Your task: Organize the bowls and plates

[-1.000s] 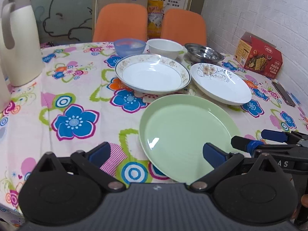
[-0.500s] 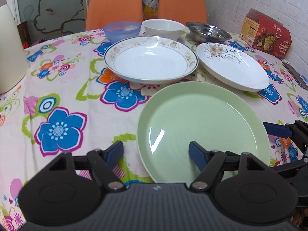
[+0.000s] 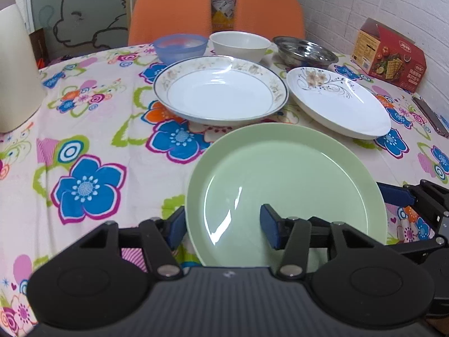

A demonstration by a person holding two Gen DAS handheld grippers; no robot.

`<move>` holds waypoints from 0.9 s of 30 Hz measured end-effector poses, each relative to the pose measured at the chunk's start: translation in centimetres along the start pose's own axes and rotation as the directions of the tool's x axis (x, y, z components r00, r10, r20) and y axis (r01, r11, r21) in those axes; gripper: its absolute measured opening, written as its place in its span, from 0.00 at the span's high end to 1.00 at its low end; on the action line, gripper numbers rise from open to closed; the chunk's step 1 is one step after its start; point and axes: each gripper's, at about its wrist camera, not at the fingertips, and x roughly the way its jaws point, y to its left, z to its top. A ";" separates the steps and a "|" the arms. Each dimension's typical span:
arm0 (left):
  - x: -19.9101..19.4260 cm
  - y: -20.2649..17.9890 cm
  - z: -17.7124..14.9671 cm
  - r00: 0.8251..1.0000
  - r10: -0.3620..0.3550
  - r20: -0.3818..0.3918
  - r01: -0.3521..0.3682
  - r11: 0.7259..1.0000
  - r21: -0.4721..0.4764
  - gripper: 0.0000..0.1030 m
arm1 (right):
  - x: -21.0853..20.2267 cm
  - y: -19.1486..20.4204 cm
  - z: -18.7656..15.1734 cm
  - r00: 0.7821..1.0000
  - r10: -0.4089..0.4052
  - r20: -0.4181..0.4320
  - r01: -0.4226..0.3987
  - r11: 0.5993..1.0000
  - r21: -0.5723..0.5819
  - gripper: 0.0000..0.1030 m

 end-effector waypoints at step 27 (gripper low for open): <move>-3.2 8.9 -0.7 0.995 0.079 0.058 -0.069 0.985 -0.158 0.24 | 2.2 4.0 1.9 0.981 0.193 0.014 -0.193 0.979 0.060 0.26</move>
